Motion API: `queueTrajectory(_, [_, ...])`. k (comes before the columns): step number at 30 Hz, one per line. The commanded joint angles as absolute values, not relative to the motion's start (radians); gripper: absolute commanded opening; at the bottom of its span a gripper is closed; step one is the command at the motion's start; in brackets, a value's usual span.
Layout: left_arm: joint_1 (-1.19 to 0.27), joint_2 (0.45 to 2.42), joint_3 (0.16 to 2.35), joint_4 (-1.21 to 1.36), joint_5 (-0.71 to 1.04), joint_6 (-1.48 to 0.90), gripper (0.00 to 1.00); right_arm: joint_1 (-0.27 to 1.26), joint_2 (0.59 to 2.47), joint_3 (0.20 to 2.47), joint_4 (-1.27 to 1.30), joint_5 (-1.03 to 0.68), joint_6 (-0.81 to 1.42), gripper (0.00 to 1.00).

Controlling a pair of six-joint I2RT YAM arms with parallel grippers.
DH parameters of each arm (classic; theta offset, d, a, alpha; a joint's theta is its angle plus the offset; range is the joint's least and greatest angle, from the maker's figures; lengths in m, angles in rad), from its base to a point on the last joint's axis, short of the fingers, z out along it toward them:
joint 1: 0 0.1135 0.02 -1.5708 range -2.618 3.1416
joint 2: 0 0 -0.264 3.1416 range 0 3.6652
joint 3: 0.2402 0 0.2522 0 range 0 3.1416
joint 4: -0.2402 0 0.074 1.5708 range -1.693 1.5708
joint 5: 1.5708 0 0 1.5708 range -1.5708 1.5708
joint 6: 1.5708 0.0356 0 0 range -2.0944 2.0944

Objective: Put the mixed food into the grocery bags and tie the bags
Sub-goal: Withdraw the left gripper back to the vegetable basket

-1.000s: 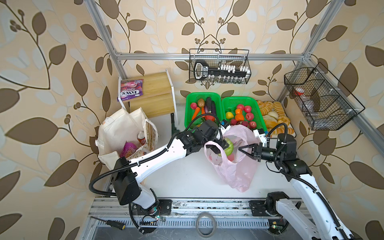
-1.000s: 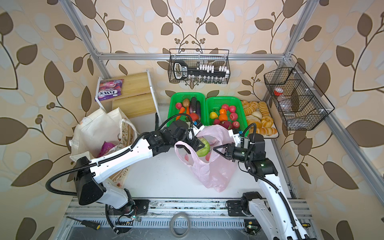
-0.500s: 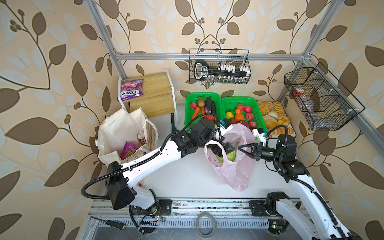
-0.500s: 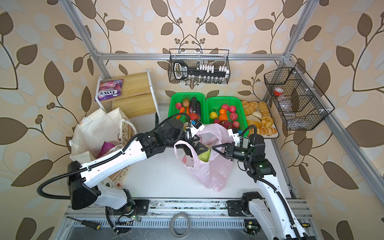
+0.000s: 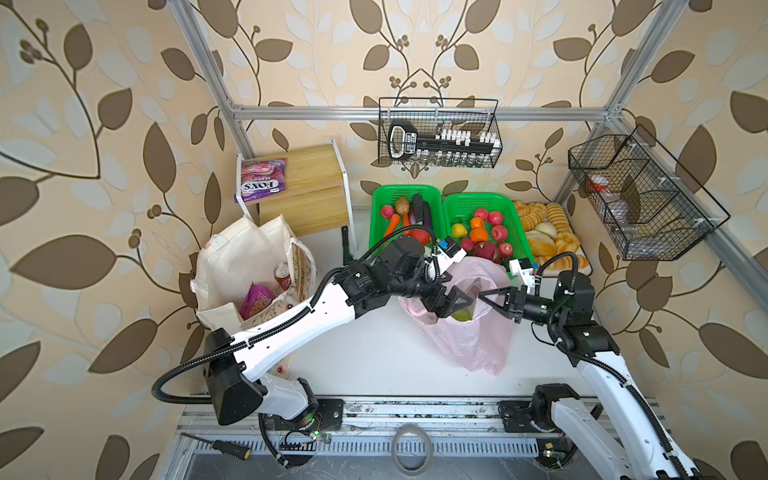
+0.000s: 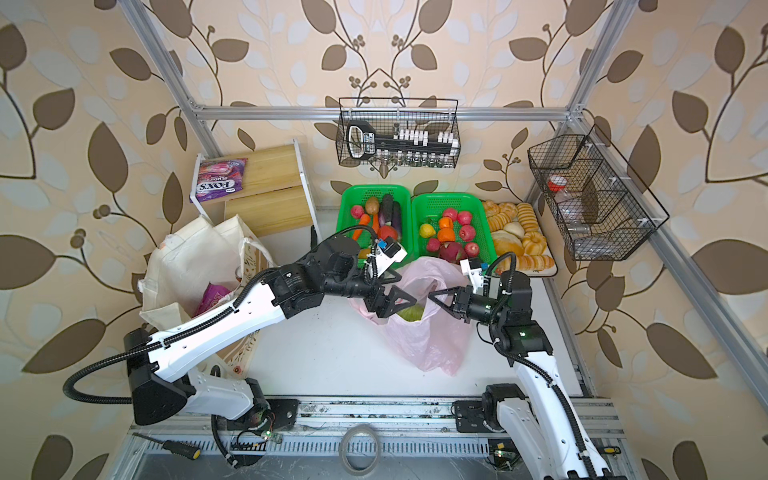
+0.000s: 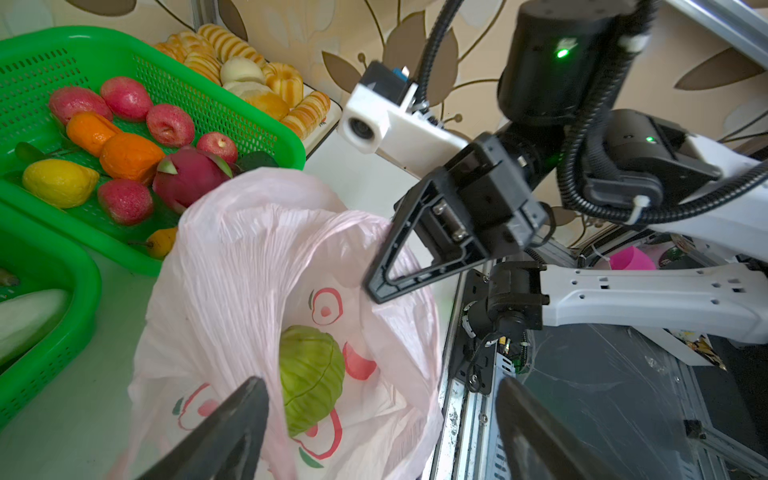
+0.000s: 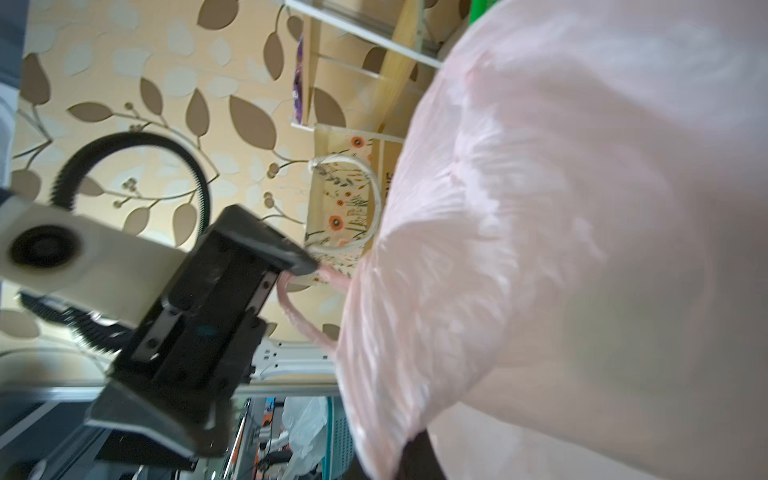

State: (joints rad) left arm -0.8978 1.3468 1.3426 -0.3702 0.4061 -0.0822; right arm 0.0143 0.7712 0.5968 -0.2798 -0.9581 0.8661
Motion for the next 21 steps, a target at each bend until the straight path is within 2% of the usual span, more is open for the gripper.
queueTrajectory(1, [-0.905,1.242,1.354,-0.314,0.322,-0.086,0.88,0.005,0.802,0.614,-0.564,-0.721,0.680,0.00])
queueTrajectory(3, [-0.905,1.206,1.333,-0.305,0.228,-0.093,0.88,0.005,0.814,0.622,-0.621,-0.645,0.645,0.00])
queueTrajectory(8, [-0.864,1.201,1.349,-0.377,-0.002,-0.117,0.91,0.002,0.788,0.627,-0.612,-0.602,0.658,0.00])
queueTrajectory(15, [-0.631,1.317,1.365,-0.425,0.065,-0.257,0.92,-0.002,0.760,0.653,-0.612,-0.634,0.684,0.00])
queueTrajectory(21, [-0.553,1.560,1.475,-0.443,0.036,-0.241,0.92,-0.002,0.741,0.656,-0.605,-0.645,0.706,0.00])
